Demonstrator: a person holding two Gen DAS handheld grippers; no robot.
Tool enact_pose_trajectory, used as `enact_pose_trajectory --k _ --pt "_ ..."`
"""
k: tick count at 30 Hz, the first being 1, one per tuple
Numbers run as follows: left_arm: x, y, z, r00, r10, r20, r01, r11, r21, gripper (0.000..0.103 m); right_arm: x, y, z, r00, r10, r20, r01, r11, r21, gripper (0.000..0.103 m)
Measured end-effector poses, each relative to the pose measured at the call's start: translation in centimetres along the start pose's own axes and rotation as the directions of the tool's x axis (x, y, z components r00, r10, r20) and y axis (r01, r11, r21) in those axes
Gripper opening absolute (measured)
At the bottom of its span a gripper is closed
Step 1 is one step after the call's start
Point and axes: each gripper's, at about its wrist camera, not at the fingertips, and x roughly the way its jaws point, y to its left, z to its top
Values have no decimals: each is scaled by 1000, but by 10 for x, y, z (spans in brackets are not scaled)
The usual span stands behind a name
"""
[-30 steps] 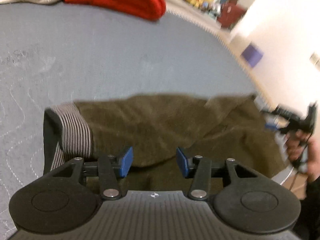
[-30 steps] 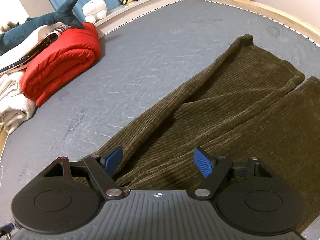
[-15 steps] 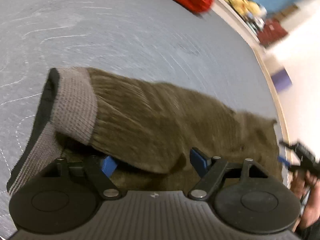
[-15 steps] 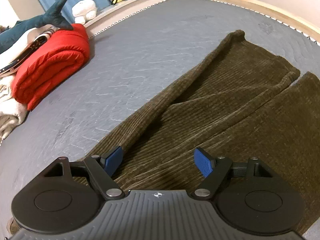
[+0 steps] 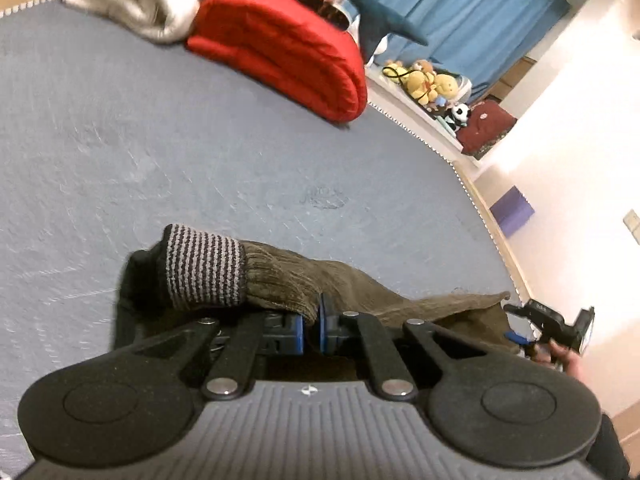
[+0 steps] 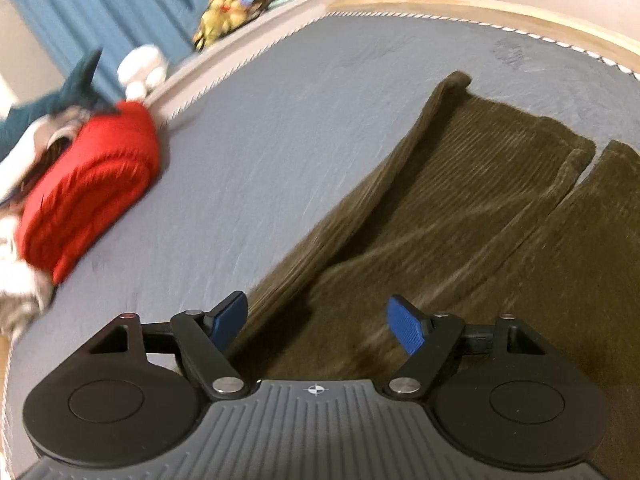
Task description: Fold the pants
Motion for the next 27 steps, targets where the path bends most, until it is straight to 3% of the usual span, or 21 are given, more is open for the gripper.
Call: enact_pose_trajectory --k 2,4,7,12,16,23,25,27 --pt "2 6 -8 996 47 -76 -45 999 22 7 4 -13 7 1000 0 23 -1 999 48 68" --pt "24 21 -21 975 78 -207 -79 997 0 9 8 -25 12 999 -9 38 5 996 90 63" --pt "46 38 -35 948 106 -301 -121 992 -32 15 17 -43 17 998 -38 50 30 990 140 63" --pt "55 46 -31 951 124 -285 -156 983 -93 44 29 -66 23 996 -24 85 6 978 207 62" --pt "55 48 -22 959 139 -246 -174 976 -127 50 39 -71 29 992 38 123 -65 973 221 55" --pt "56 59 -15 952 190 -239 -232 959 -160 51 79 -82 36 995 44 85 -67 953 294 47" --pt "55 62 -12 950 202 -237 -243 956 -163 50 91 -85 38 996 36 77 -58 951 305 42" --pt "57 63 -11 948 213 -238 -254 954 -157 46 97 -87 39 996 34 79 -58 946 318 26"
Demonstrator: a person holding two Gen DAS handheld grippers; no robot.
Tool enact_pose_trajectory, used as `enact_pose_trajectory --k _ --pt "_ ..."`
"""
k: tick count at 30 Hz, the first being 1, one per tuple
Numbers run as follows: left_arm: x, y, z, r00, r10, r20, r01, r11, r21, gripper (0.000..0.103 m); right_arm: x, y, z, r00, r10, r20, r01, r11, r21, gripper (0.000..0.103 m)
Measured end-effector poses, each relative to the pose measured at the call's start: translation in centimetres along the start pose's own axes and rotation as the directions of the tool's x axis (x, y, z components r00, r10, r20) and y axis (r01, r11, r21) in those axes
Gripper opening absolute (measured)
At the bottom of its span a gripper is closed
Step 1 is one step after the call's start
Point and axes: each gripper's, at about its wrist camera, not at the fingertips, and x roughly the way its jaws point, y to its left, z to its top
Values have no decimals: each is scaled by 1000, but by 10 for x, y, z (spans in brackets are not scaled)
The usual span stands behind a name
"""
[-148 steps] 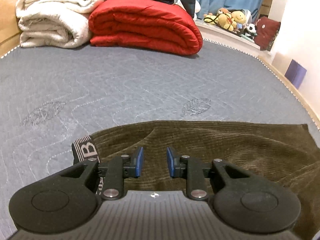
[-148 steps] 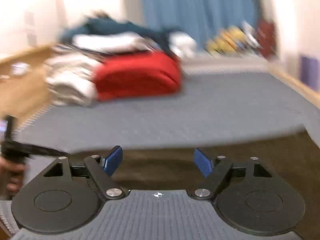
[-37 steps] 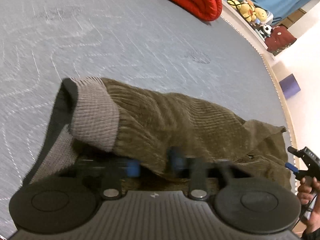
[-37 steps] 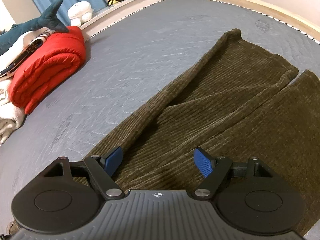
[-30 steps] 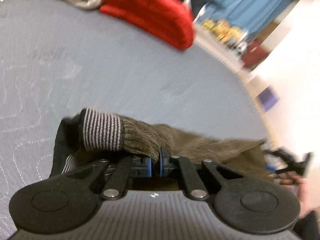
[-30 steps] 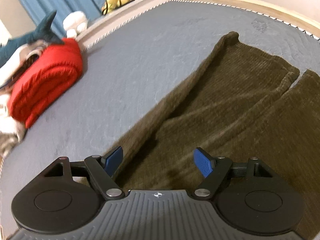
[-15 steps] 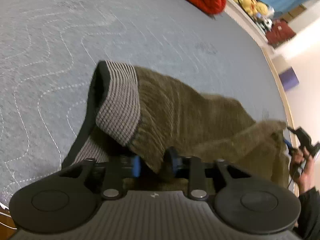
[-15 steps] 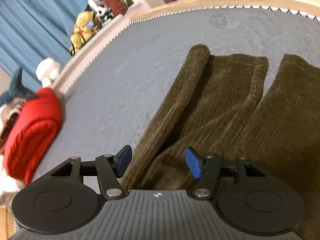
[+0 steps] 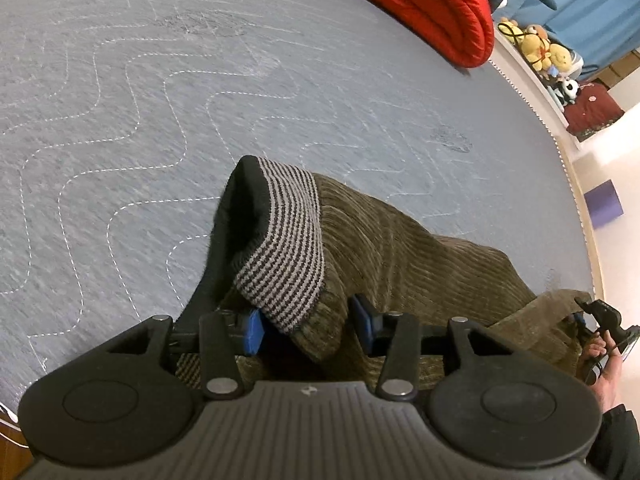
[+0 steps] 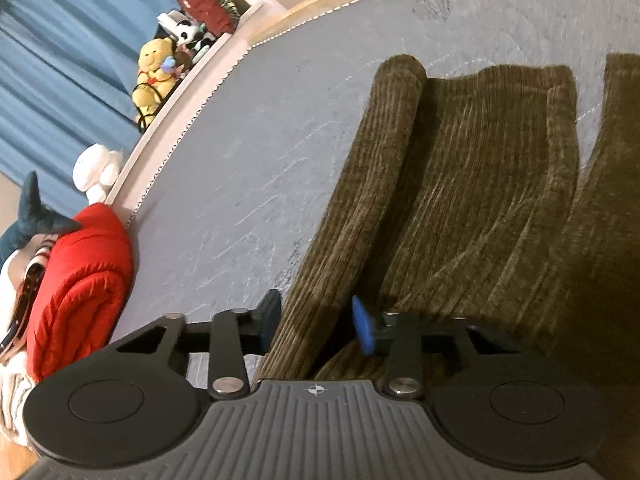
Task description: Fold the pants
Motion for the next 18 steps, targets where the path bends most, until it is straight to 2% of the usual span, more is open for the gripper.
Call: enact_pose_trajectory --k 3,8,12,15,18 --pt "2 -5 3 1000 24 16 -24 999 20 34 7 -1 3 1000 -6 17 6 1000 -13 14" --pt "-9 -9 2 998 24 66 -26 999 31 27 -18 19 11 993 62 101 -55 995 -79 10" --pt "-28 -14 1 992 -6 123 3 1000 29 24 -70 34 24 974 136 183 -116 987 -115 10" --pt "-40 -16 -3 991 -32 130 30 999 21 24 -123 37 29 955 166 246 -133 981 -144 10" --pt "-49 -16 -10 991 -38 127 33 999 42 24 -175 33 27 955 102 277 -60 986 -156 10"
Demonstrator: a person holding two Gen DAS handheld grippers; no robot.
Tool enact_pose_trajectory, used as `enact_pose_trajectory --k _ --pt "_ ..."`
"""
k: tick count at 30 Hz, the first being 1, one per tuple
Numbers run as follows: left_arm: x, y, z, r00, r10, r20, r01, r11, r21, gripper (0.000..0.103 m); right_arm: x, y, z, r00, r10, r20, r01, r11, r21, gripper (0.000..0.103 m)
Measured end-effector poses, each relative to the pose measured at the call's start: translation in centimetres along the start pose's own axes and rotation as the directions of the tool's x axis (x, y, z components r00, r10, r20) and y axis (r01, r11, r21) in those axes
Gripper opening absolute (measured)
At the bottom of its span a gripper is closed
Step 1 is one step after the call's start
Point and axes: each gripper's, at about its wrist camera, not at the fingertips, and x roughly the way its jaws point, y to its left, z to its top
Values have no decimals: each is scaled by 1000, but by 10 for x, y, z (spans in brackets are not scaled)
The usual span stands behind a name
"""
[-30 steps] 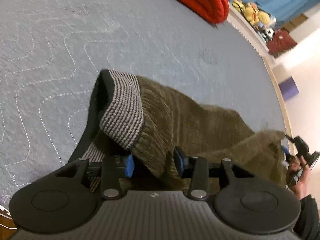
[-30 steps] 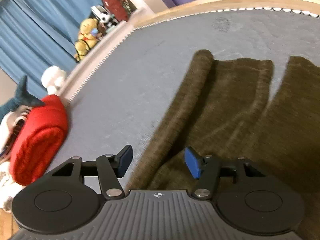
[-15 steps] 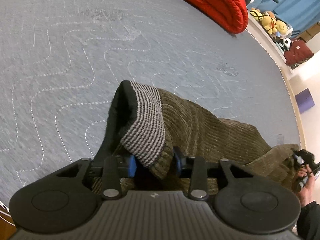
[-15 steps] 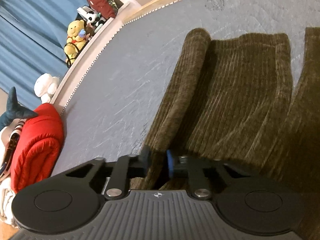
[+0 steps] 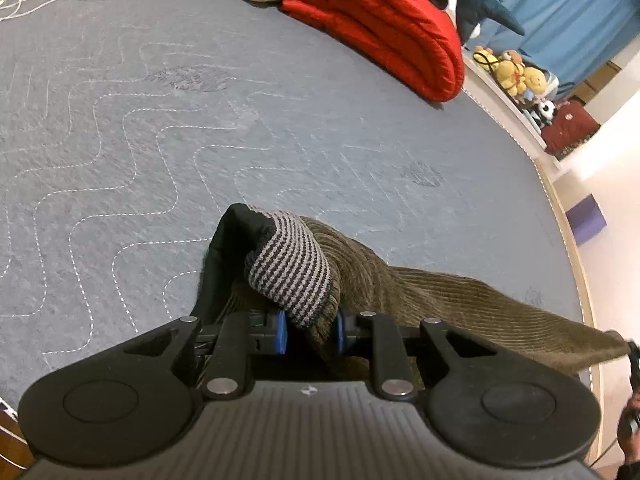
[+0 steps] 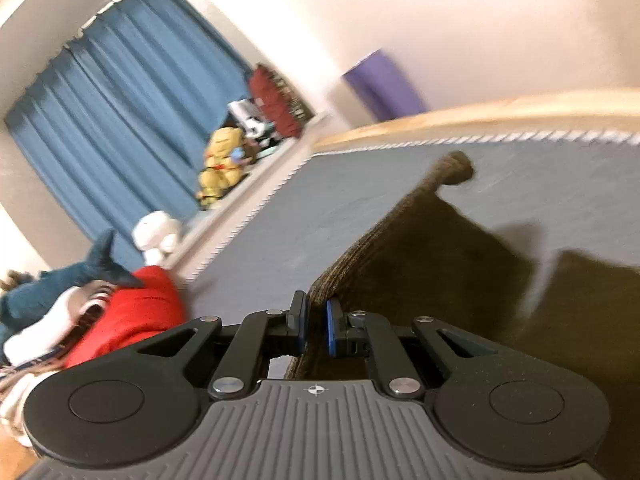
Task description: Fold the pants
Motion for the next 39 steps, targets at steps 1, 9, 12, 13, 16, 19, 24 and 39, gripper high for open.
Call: enact_pose_trajectory --k 1,9,12,13,16,19,24,39 --pt "-2 1 -2 1000 1 -7 -1 1000 5 24 -17 -2 0 999 -41 1 41 999 -4 10" --pt "12 18 -10 989 56 -134 -57 998 0 37 -77 -67 -56 925 -333 -183 354 930 96 11" --pt "10 21 -6 987 111 -115 -114 993 -20 64 -58 -116 -70 886 -315 -341 415 867 277 15" --pt "6 21 -3 987 133 -86 -136 990 -23 72 -51 -122 -69 884 -327 -335 422 865 270 17" --pt "-6 20 6 984 179 -6 -179 983 -33 73 -43 -133 -50 890 -399 -219 448 854 266 42" --pt "-15 14 12 978 200 66 -198 980 -31 73 -28 -145 -34 892 -416 -177 451 840 302 52" --pt "-10 -22 7 987 131 95 -142 983 117 72 -9 -180 -34 882 -409 -234 470 809 353 50" --pt "45 -110 -44 998 2 -70 38 825 564 34 -58 -158 -13 878 -474 65 455 869 193 7"
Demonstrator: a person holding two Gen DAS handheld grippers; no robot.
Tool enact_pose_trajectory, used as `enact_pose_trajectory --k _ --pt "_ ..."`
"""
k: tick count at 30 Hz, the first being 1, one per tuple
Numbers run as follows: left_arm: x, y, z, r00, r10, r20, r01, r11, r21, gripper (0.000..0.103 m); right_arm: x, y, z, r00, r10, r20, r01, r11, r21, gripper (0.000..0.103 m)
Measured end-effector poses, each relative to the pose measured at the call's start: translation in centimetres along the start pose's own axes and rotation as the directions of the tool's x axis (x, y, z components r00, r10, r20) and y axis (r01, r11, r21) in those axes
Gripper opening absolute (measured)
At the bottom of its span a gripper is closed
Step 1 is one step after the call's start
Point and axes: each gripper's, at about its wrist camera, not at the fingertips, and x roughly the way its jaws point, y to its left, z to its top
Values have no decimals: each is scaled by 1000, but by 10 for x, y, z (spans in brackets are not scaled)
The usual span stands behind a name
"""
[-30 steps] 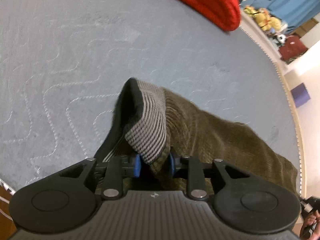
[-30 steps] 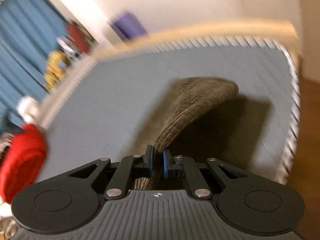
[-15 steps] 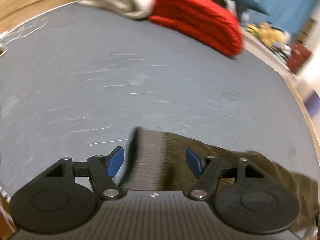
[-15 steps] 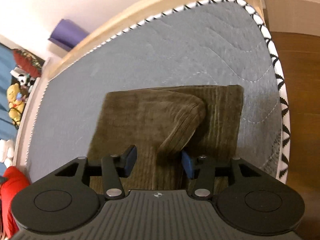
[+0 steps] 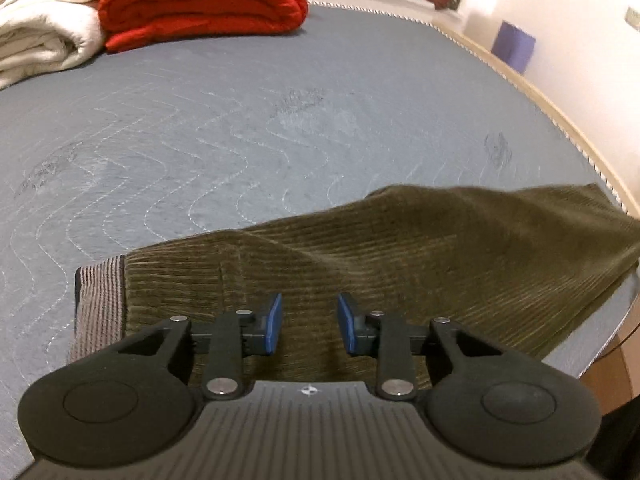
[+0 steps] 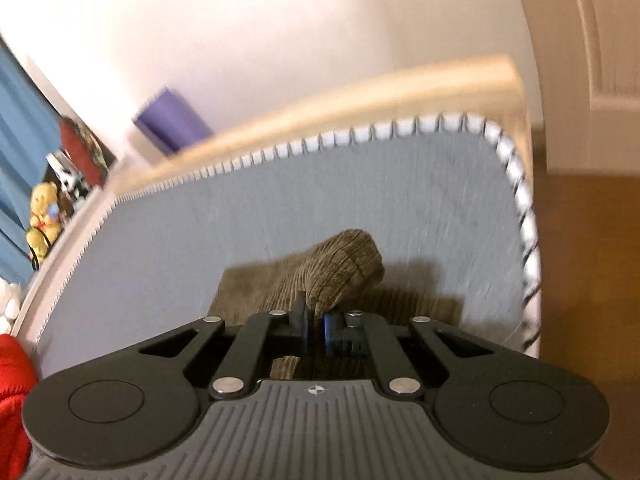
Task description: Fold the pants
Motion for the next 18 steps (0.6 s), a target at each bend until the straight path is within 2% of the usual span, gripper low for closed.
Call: enact_pose_trajectory --k 2,3,5,6,8,9,10,12,13,14,16,18 --pt "3 6 -3 1000 19 -12 -18 1000 11 34 -5 -3 3 999 -20 33 22 999 -37 7" --pt "5 10 -4 999 29 -22 -29 999 17 34 1 -6 4 999 -47 12 47 998 -51 7" --pt "11 20 -7 998 54 -42 -53 998 30 34 19 -17 4 989 -117 -88 113 992 -47 9" --pt "12 24 -9 997 60 -53 -59 998 34 34 31 -28 2 975 -166 -151 165 986 -19 12" --pt "12 34 -13 996 57 -70 -54 998 37 34 38 -40 2 961 -209 -179 219 975 38 17" --pt "10 38 -16 995 53 -80 -50 998 39 34 35 -39 5 964 -225 -146 232 972 34 24" --pt "8 39 -20 994 55 -91 -51 998 42 34 29 -33 8 967 -235 -100 237 972 9 27" --pt "8 47 -31 988 84 -130 -76 995 63 30 13 -13 13 971 -236 38 238 968 -73 35" --pt "11 52 -38 982 106 -158 -94 992 83 19 5 -4 15 972 -214 94 223 969 -108 37" --pt "12 57 -45 974 131 -187 -113 988 102 13 -1 3 15 974 -186 133 203 970 -133 39" --pt "14 66 -59 966 142 -214 -116 985 129 4 -10 18 13 980 -110 167 140 974 -179 40" --pt "11 72 -67 963 139 -230 -111 985 130 2 -11 28 9 991 -36 129 62 977 -203 43"
